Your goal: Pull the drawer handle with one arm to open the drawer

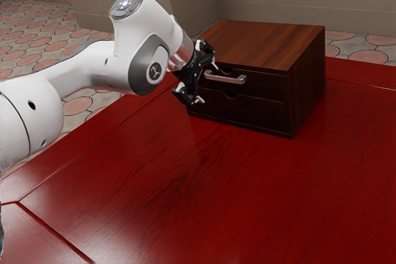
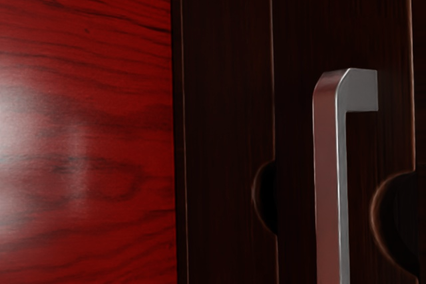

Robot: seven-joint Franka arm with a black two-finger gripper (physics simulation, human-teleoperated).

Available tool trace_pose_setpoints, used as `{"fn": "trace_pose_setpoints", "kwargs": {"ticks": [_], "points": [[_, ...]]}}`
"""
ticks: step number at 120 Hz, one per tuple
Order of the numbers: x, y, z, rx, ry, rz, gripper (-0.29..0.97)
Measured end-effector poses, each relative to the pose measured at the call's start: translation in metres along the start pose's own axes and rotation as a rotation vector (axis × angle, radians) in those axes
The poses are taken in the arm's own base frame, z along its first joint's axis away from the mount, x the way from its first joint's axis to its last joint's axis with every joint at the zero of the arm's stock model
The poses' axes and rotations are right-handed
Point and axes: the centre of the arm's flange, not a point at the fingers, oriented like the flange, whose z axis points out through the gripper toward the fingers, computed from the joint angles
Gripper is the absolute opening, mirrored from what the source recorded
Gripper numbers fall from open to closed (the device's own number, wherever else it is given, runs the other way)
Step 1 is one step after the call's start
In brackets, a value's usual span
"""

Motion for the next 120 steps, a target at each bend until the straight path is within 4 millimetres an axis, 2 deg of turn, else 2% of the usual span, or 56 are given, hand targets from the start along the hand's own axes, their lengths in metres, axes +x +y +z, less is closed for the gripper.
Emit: {"fn": "trace_pose_setpoints", "kwargs": {"ticks": [29,72,90,120], "points": [[0.011,0.008,0.013,-0.004,-0.009,-0.019,0.68],[0.012,0.014,0.017,-0.012,-0.009,-0.02,0.68],[0.008,0.019,0.027,-0.013,-0.024,-0.019,0.68],[0.015,0.018,0.037,-0.004,-0.02,-0.028,0.68]]}}
